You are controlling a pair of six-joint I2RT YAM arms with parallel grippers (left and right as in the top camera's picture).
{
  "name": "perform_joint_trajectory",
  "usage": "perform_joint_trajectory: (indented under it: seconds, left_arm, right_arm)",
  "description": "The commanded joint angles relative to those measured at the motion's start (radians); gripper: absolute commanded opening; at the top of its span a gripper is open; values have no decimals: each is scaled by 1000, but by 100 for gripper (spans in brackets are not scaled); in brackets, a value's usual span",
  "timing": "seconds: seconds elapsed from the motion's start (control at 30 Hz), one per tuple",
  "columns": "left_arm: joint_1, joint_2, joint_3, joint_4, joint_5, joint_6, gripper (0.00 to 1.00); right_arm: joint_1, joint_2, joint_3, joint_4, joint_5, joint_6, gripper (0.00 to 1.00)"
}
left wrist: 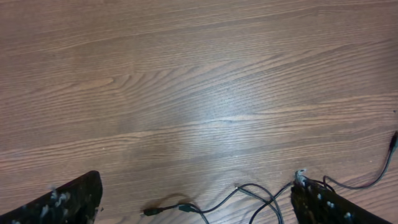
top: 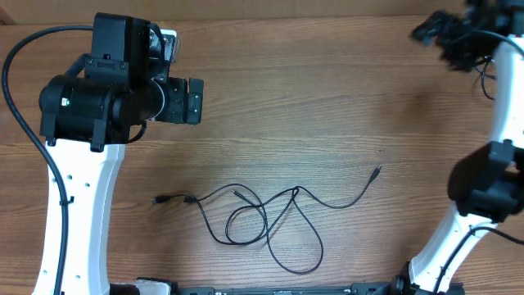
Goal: Untangle cables
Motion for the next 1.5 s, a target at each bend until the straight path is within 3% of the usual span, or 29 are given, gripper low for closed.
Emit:
perform_joint_trajectory:
  seconds: [0.0,0.17,0.4,0.57,0.7,0.8,0.97,1.13,1.27,1.47]
  left_arm:
    - [-2,0,1,6,2,12,97]
    - [-2,0,1,7,-12,14,98]
    - [-2,0,1,21,-45,49,99]
    - [-2,0,1,98,-45,49,100]
    - [-2,0,1,174,-37,42,100]
    - [-2,0,1,199,-31,41,100]
    - [-2,0,1,202,-31,42,100]
    - [2,0,1,222,-41,42,100]
    - [2,0,1,228,-40,42,100]
    - [2,0,1,220,-40,42,100]
  right_arm:
    - [136,-7,-3,-134,-8,-105,99]
    - [377,-7,-8,-390,-2,-330,95]
    - [640,-10,-52,-389,121,-318,97]
    - [788,-27,-52,-389,421,-213,81]
    - [850,-71,78,-357,558,-229,86]
    - [860,-89,181,-340,505,-330,88]
    - [838,-95,183,-387,229,-338,95]
    - [839,-95,129,-389,65,-119,98]
    - [853,-94,107,-389,21,154,98]
    - [884,-94,66,-389,66,310,100]
